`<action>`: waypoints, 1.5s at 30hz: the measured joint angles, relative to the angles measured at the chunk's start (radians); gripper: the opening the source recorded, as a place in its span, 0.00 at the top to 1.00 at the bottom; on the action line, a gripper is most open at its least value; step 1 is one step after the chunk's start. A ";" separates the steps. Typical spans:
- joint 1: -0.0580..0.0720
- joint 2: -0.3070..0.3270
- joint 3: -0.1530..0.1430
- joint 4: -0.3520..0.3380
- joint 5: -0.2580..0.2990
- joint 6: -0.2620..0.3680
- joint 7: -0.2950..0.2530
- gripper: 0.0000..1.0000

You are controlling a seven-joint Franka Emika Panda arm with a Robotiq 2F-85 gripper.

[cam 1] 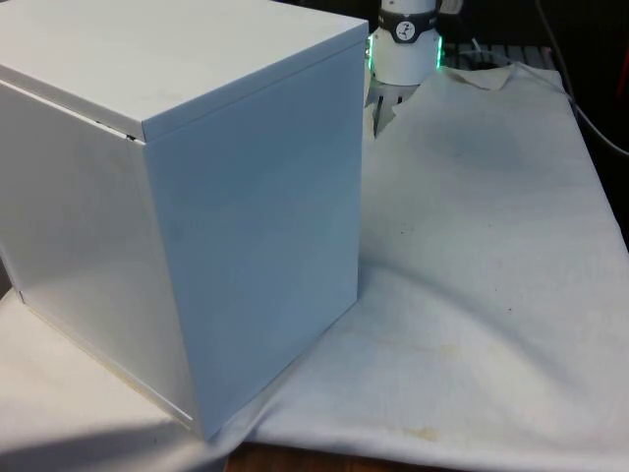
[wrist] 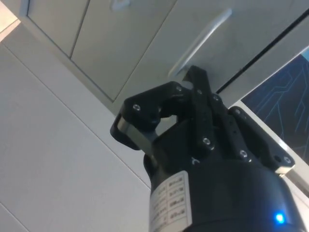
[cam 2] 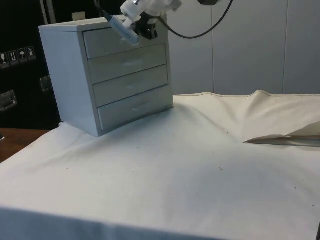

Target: Open the drawer, then close it.

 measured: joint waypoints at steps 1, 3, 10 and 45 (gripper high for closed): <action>0.000 0.003 0.000 0.002 0.000 0.000 0.002 1.00; 0.000 0.004 0.000 0.003 0.000 0.000 0.004 1.00; 0.001 -0.008 0.005 -0.006 0.000 -0.001 0.006 1.00; 0.013 -0.250 0.135 -0.249 -0.011 -0.210 0.076 1.00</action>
